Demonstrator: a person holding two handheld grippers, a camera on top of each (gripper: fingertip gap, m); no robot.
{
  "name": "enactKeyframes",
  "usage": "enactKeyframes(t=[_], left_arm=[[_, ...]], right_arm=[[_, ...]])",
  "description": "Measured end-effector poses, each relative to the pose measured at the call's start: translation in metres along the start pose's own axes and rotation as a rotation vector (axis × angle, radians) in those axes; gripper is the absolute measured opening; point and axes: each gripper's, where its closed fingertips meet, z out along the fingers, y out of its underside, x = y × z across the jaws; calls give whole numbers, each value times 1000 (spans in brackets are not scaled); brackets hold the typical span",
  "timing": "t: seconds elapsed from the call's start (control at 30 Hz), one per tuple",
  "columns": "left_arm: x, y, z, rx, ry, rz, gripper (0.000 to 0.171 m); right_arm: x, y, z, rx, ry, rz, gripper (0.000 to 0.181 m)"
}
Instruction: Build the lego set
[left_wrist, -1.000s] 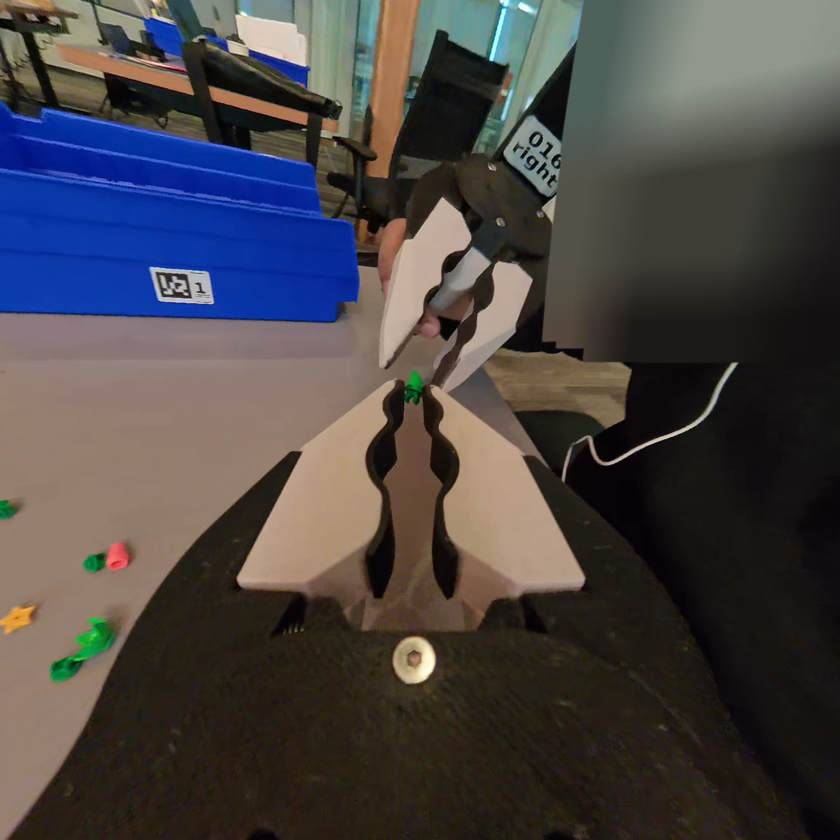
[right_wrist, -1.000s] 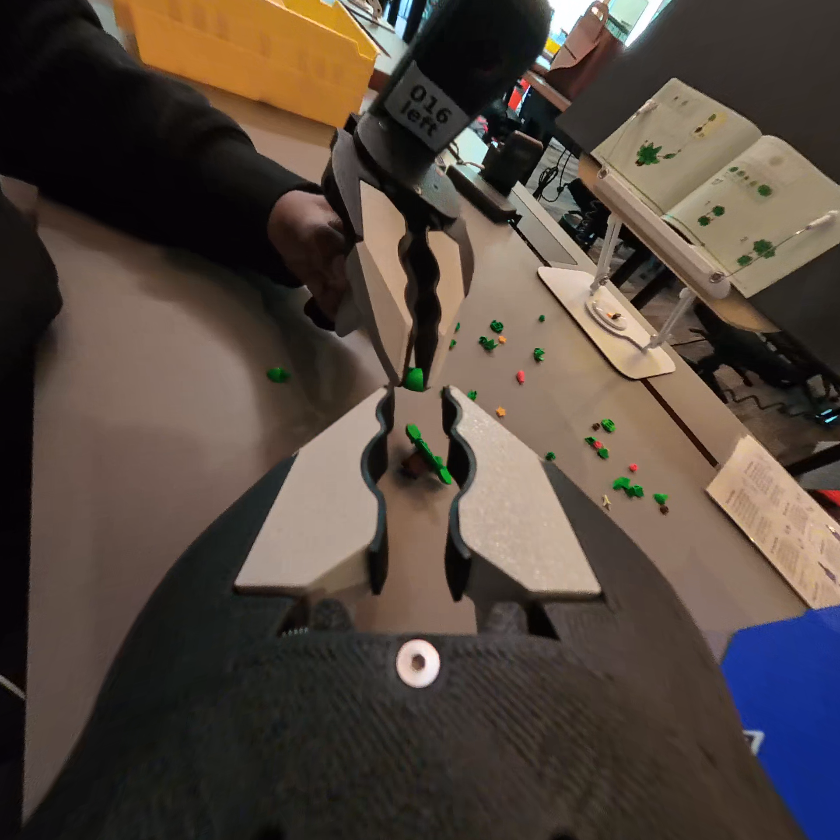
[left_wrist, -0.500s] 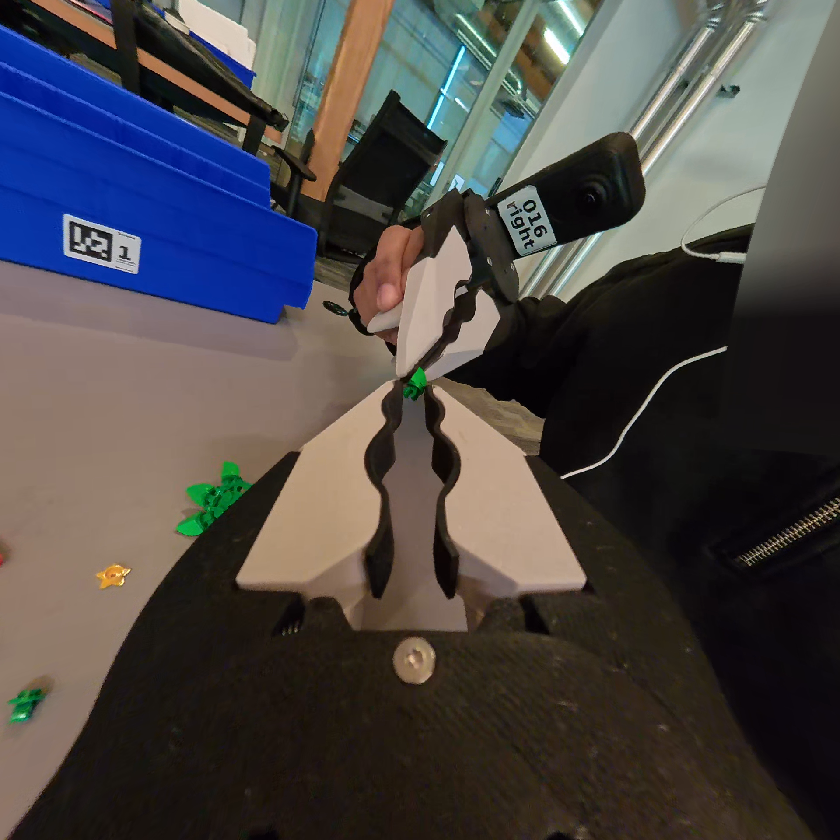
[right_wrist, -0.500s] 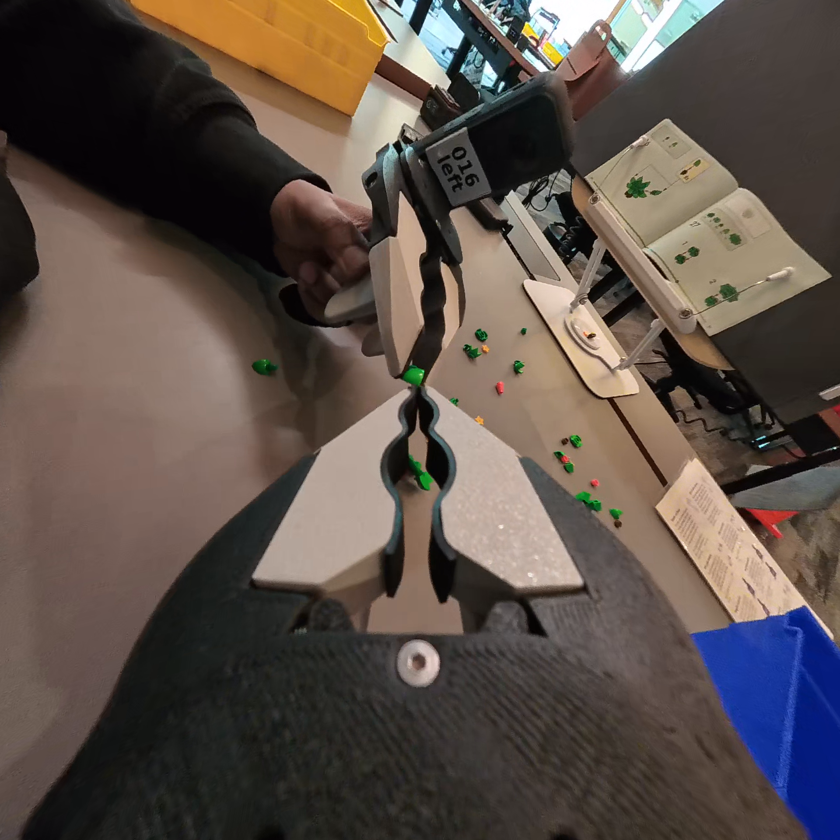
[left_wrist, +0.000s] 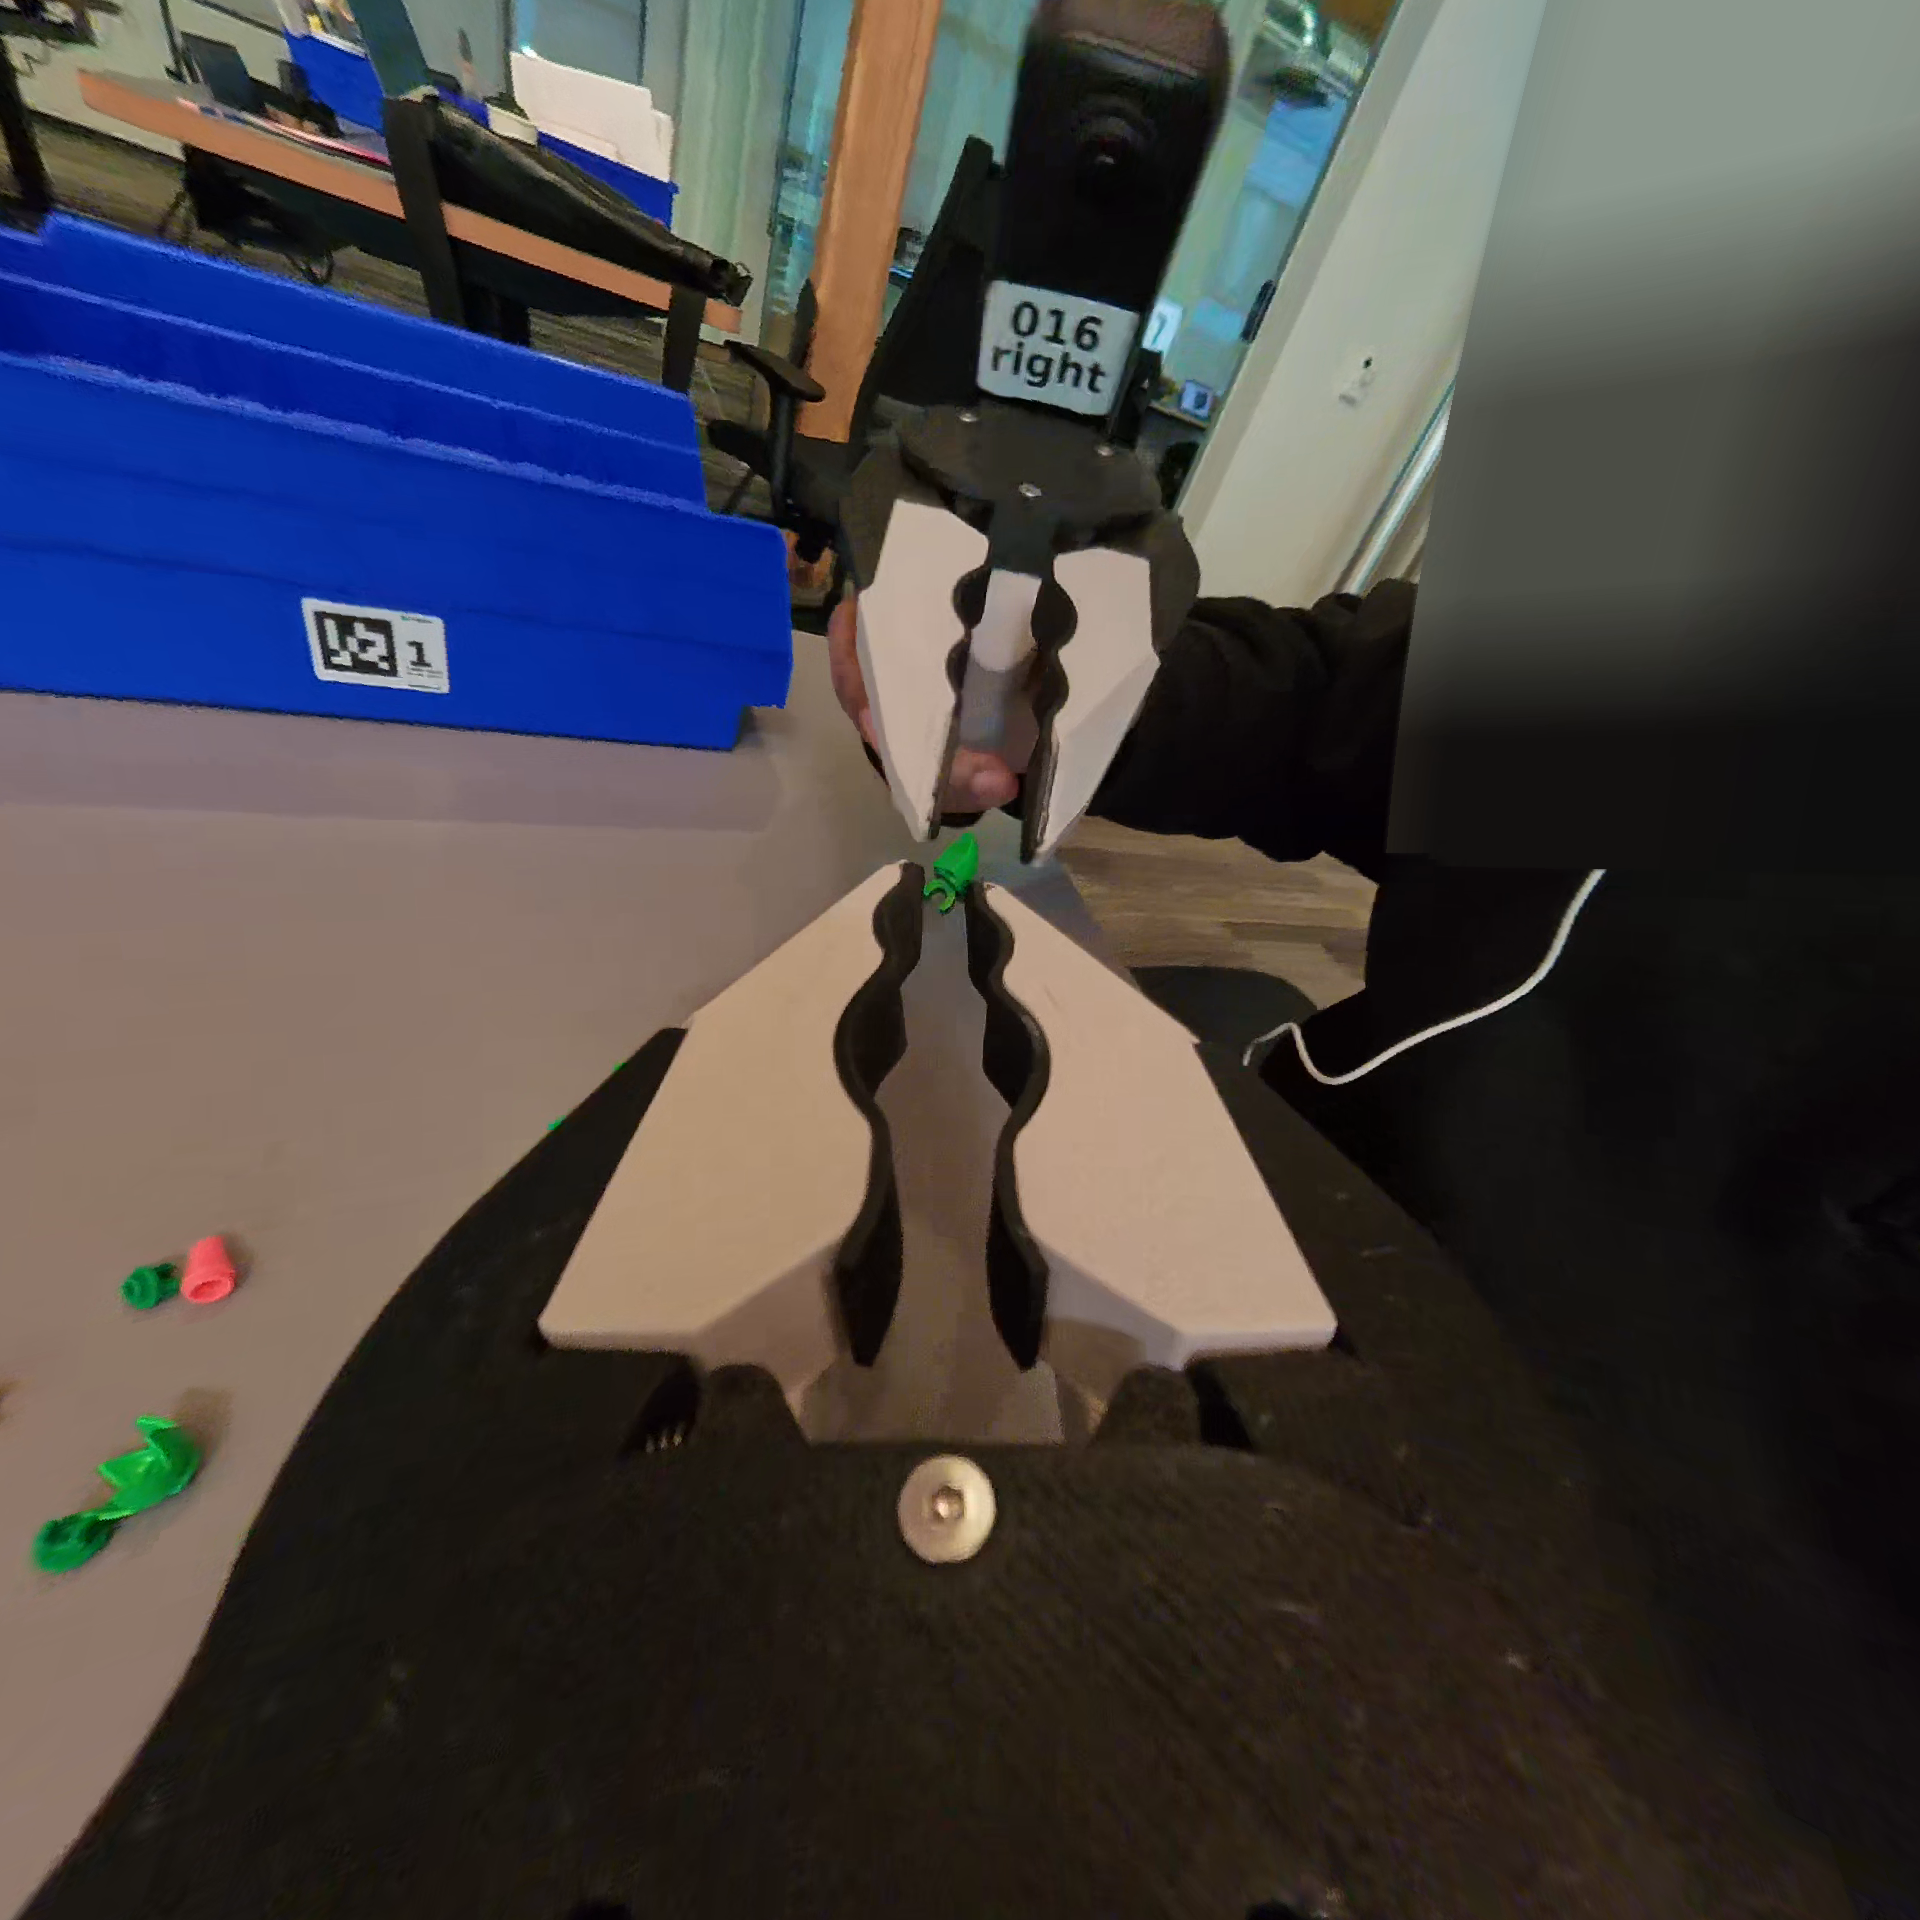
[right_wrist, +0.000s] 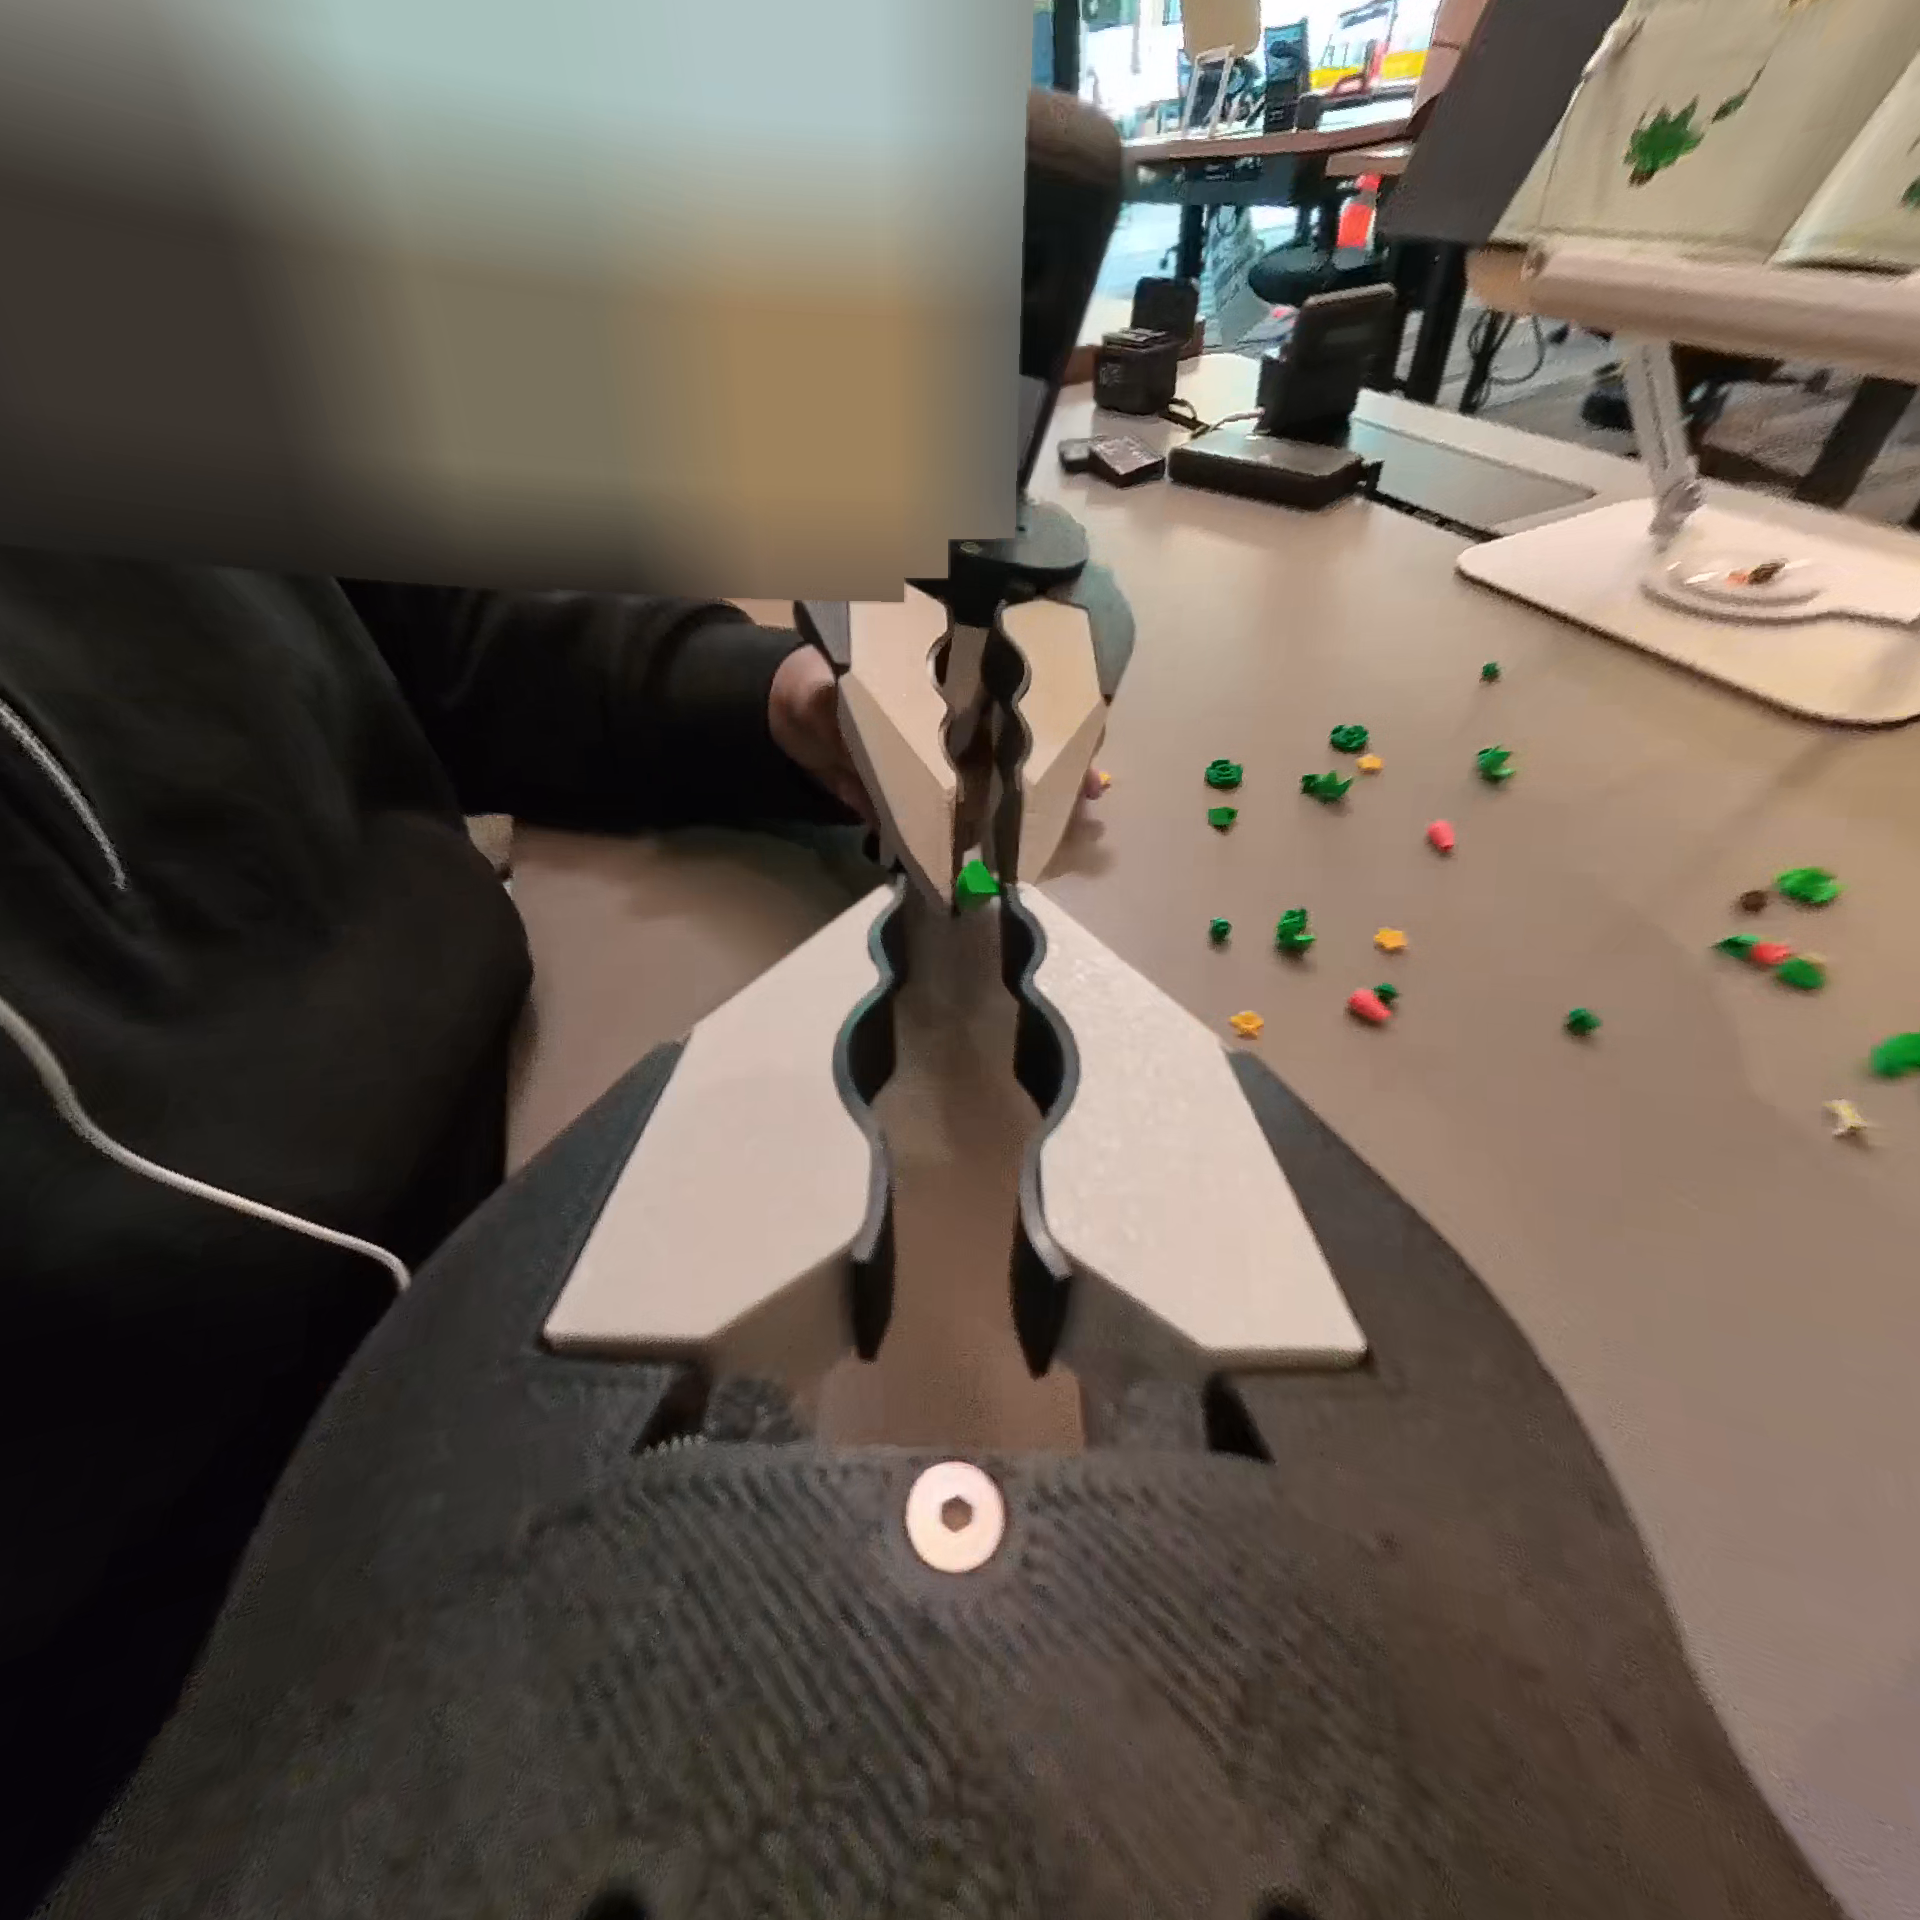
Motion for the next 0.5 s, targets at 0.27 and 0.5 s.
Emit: enactKeyframes(t=[0.27,0.5], left_arm=[[0,2,2,-28,-48,62,3],[-2,7,4,-57,-77,97,3]], right_arm=[[2,8,4,-44,15,14,3],[4,8,4,-40,28,16,7]])
